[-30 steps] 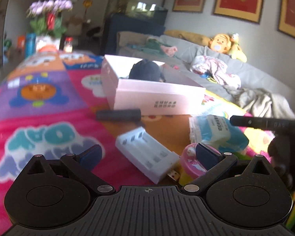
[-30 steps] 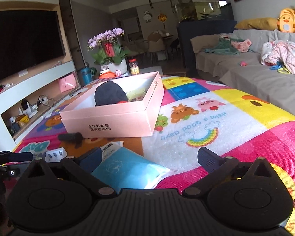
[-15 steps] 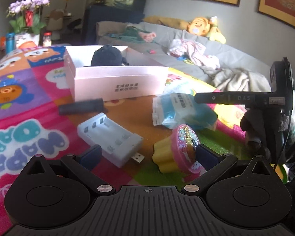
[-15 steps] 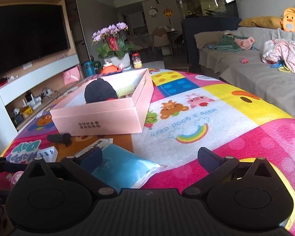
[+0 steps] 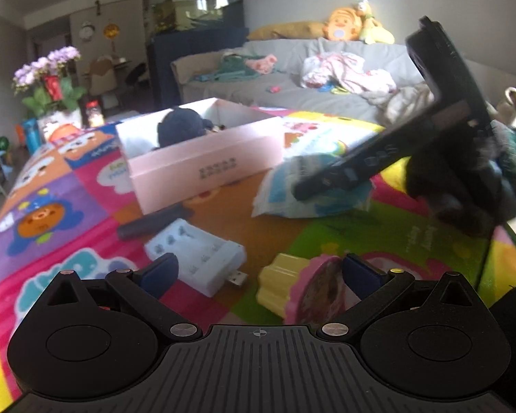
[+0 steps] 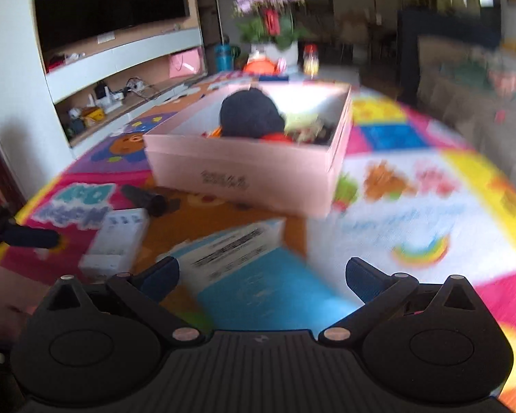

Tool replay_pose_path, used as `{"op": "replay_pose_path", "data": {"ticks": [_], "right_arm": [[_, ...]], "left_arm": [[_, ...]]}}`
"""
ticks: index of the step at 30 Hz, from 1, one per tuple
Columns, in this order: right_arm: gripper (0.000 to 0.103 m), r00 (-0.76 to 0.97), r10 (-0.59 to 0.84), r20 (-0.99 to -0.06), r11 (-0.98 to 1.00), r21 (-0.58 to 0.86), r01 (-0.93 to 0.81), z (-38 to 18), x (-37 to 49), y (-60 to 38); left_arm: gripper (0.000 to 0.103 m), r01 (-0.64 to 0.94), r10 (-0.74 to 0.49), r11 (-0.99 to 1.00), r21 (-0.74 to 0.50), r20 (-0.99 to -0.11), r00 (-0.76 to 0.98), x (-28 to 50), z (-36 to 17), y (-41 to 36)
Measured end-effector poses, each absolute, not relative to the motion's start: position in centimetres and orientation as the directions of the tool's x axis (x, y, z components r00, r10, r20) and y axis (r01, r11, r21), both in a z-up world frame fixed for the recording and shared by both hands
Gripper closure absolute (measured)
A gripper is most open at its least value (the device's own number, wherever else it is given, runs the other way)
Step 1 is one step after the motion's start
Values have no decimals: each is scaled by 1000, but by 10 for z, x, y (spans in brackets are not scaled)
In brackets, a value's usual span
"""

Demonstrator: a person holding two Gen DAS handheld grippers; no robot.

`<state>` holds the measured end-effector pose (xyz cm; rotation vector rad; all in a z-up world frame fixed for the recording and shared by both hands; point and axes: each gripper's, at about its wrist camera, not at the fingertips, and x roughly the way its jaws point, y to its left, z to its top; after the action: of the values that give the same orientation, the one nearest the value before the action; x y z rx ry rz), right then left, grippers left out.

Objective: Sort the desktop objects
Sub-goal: 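Move the right gripper to the blue wipes pack and grasp it, then grasp the pink-and-yellow round toy with the left gripper while the right lifts the wipes pack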

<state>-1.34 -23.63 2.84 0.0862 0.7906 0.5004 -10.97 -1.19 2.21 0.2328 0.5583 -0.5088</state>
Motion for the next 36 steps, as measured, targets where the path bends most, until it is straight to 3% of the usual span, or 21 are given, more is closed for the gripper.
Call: {"op": "replay_pose_path", "data": {"ticks": [2, 7, 11, 14, 16, 24, 29, 30, 33, 36], "right_arm": [[0, 546, 530, -649, 840, 316, -440, 30, -30, -234], [0, 674, 428, -602, 872, 81, -482, 48, -80, -220], [1, 669, 492, -557, 824, 50, -564, 69, -95, -205], [21, 583, 574, -575, 755, 96, -649, 69, -90, -181], [25, 566, 591, -575, 729, 80, -680, 71, -88, -168], [28, 427, 620, -658, 654, 132, -745, 54, -75, -140], [24, 512, 621, -594, 702, 130, -700, 67, -80, -161], [19, 551, 605, -575, 728, 119, -675, 72, -81, -170], [11, 683, 503, -529, 829, 73, -554, 79, -81, -198], [9, 752, 389, -531, 904, 63, -423, 74, -75, -222]], "left_arm": [[0, 485, -371, 871, 77, -543, 753, -109, 27, -2], [0, 319, -231, 943, 92, -507, 830, -94, 42, 27], [0, 172, -150, 985, 0, -494, 857, -79, 52, 57], [0, 129, -176, 984, -126, -509, 842, -75, 55, 77], [0, 115, -176, 982, -148, -519, 837, -77, 53, 84], [0, 81, -65, 997, 10, -509, 859, -84, 32, 84], [0, 33, 49, 987, 160, -479, 877, -70, 18, 80], [0, 63, 14, 988, 139, -490, 872, -71, 20, 81], [0, 326, -277, 945, 8, -505, 817, -88, 37, 72], [0, 549, -463, 836, 22, -508, 726, -109, 47, 38]]}}
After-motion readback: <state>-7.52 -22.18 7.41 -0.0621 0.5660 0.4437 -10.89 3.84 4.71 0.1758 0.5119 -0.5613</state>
